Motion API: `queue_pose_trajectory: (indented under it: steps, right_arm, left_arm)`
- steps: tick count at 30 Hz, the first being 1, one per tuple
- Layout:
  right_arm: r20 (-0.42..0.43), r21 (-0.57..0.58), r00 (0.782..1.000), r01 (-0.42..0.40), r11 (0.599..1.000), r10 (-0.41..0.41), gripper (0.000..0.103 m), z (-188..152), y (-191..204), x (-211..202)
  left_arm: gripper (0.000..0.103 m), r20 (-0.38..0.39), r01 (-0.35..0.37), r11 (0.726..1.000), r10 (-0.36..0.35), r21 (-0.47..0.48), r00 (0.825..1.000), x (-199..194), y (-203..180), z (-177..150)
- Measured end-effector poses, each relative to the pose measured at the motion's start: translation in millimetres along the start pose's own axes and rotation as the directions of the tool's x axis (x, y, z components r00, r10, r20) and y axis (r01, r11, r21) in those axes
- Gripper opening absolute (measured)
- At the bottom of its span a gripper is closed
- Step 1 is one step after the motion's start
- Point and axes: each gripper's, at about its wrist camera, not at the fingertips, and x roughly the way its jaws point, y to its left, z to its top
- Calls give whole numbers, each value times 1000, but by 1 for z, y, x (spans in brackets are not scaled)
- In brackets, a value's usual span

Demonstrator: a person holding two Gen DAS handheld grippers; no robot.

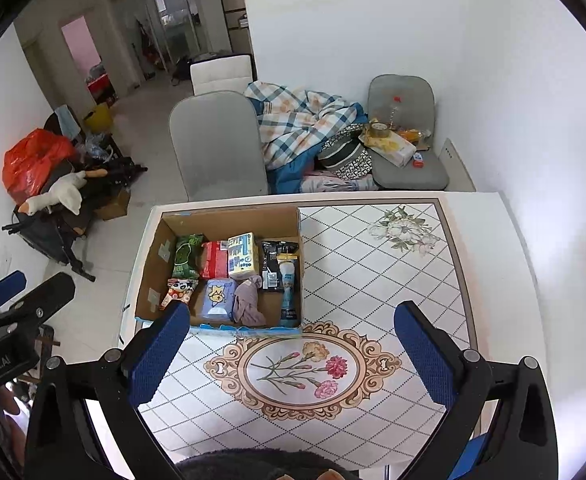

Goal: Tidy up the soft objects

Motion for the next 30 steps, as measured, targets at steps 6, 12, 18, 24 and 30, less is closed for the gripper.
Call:
queue_pose_trajectory:
  steps: [6,12,18,24,30]
  right_arm:
    - [21,-4,1000,13,1000,-13,103,2,-2,-10]
    - [22,-5,1000,16,1000,-16,103,1,-1,-13]
    - [29,-10,999,21,1000,-21,103,0,-1,-17]
    - [37,-14,999,20,1000,-19,103,1,-3,-21]
    - [34,-27,999,25,999,-24,103,3,-3,-18]
  left_arm:
    - [102,-10,-14,1000,14,-1,1000,0,1,-4]
    - [102,-8,-18,1000,18,2,1000,0,0,-6]
    - [102,-3,-20,1000,20,-3,1000,-2,2,-8]
    - [102,3,-20,1000,20,-5,1000,-7,3,-9]
    - [102,3,-20,1000,20,-5,1000,-9,3,-10]
